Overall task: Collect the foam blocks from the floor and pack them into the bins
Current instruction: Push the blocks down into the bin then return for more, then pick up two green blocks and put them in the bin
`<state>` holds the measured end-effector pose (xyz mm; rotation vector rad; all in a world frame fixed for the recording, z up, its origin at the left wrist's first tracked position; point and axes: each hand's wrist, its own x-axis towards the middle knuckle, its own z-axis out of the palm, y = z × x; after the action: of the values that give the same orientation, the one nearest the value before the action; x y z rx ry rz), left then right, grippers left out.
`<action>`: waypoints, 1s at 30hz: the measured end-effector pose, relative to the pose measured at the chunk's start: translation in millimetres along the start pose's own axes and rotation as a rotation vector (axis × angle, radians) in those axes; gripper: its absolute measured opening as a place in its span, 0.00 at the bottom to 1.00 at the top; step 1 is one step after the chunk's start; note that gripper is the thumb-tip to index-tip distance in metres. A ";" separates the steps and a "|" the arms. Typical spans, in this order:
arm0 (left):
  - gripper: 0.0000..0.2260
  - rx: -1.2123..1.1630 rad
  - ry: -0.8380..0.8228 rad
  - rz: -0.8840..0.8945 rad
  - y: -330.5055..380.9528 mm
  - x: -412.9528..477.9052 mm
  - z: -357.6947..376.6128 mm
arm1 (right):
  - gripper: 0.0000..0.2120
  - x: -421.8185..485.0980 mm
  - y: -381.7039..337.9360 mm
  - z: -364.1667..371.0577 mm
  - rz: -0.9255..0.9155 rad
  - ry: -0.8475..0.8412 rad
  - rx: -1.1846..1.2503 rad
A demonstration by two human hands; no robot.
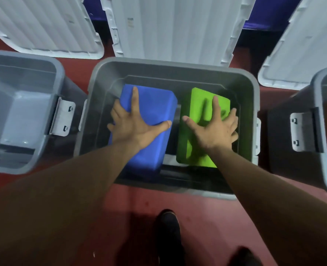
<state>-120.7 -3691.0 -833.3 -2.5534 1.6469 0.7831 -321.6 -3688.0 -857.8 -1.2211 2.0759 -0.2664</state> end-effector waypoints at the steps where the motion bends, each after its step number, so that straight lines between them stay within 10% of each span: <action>1: 0.59 0.013 -0.004 0.003 0.3 -1.4 1.3 | 0.50 -1.1 -0.4 0.3 -0.007 -0.006 0.017; 7: 0.59 0.026 -0.044 -0.083 25.7 -12.1 21.8 | 0.30 -16.2 20.3 -8.4 -0.071 -0.033 0.052; 30: 0.38 -0.044 0.086 0.273 68.3 -27.7 42.3 | 0.27 -3.5 31.7 -45.6 -0.325 -0.173 0.071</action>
<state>-205.2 -3686.7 -841.4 -2.4542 2.0581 0.7380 -372.3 -3675.8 -838.5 -1.4815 1.7033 -0.3664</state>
